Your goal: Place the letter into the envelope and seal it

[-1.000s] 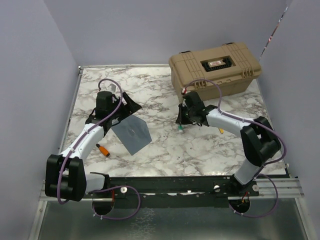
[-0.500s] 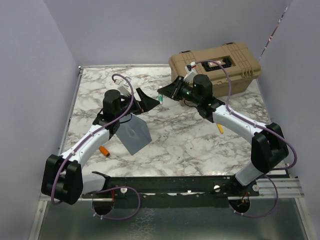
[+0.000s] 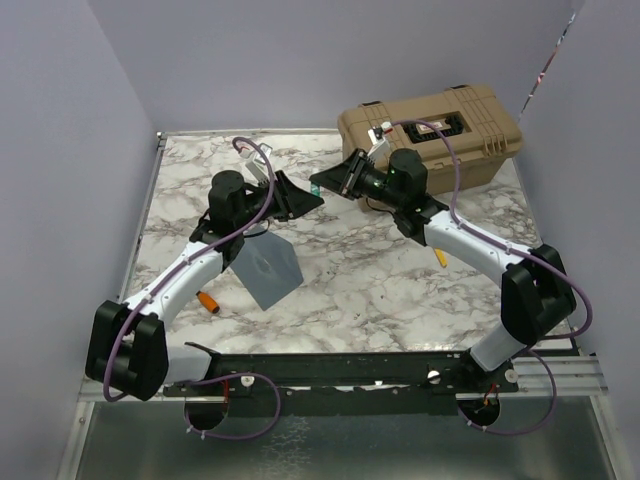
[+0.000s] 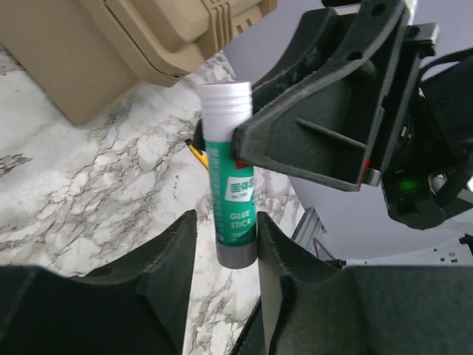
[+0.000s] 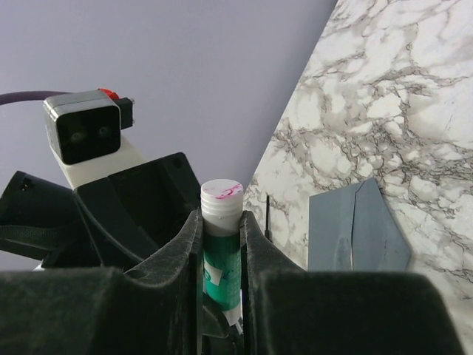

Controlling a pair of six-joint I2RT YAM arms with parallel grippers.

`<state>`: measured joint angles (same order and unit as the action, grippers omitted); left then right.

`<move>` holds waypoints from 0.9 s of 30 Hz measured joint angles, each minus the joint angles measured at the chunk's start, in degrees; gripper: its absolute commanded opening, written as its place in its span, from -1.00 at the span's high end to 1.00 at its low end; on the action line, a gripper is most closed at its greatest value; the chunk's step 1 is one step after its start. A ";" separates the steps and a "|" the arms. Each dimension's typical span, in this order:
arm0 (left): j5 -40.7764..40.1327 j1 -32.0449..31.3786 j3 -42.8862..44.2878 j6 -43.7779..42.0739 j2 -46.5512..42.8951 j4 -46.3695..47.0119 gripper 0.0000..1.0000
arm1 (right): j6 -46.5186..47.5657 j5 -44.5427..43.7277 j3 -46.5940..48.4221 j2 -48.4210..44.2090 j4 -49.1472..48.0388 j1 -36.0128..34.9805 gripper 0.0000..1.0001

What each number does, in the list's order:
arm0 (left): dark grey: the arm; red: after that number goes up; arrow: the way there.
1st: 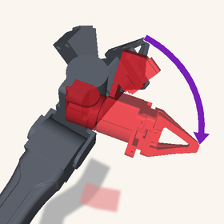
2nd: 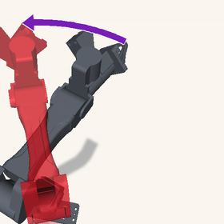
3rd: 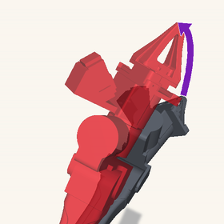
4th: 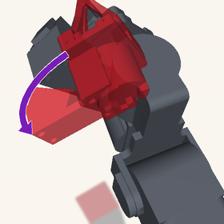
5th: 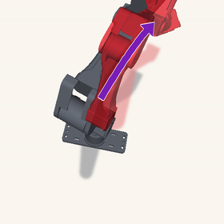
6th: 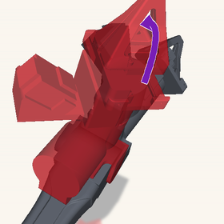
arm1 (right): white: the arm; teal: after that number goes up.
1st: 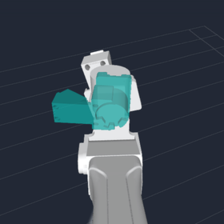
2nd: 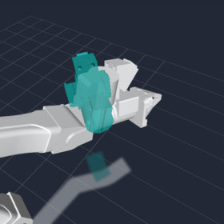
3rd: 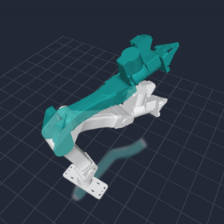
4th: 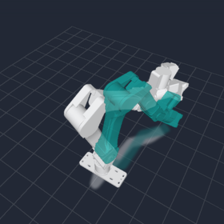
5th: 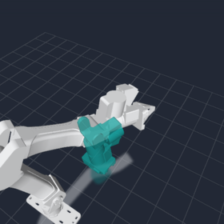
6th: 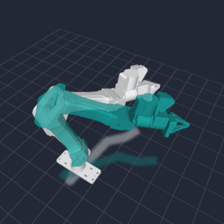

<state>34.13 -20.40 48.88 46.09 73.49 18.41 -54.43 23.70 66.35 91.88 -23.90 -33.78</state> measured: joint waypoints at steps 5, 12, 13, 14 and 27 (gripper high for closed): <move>2.75 -0.20 0.00 0.13 0.42 1.55 0.30 | -0.24 1.25 -1.09 0.07 -1.53 -0.09 0.90; 7.04 -0.04 -0.07 0.33 1.66 1.97 1.00 | -0.81 2.49 -3.76 -0.31 -4.37 -0.37 0.58; 7.39 -0.07 -0.09 0.15 1.68 1.90 1.00 | -0.87 2.58 -4.02 -0.50 -4.48 -0.35 0.40; 7.93 -0.04 -0.20 -0.22 1.68 1.95 1.00 | -0.87 2.73 -4.13 -0.74 -4.28 -0.35 0.24; 12.85 -0.44 -1.60 -21.59 -7.39 -6.99 1.00 | 15.21 6.38 15.87 -1.44 30.86 -0.90 0.22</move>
<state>46.98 -20.84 47.29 24.49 66.11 11.42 -39.22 30.09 82.21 90.43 6.96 -34.68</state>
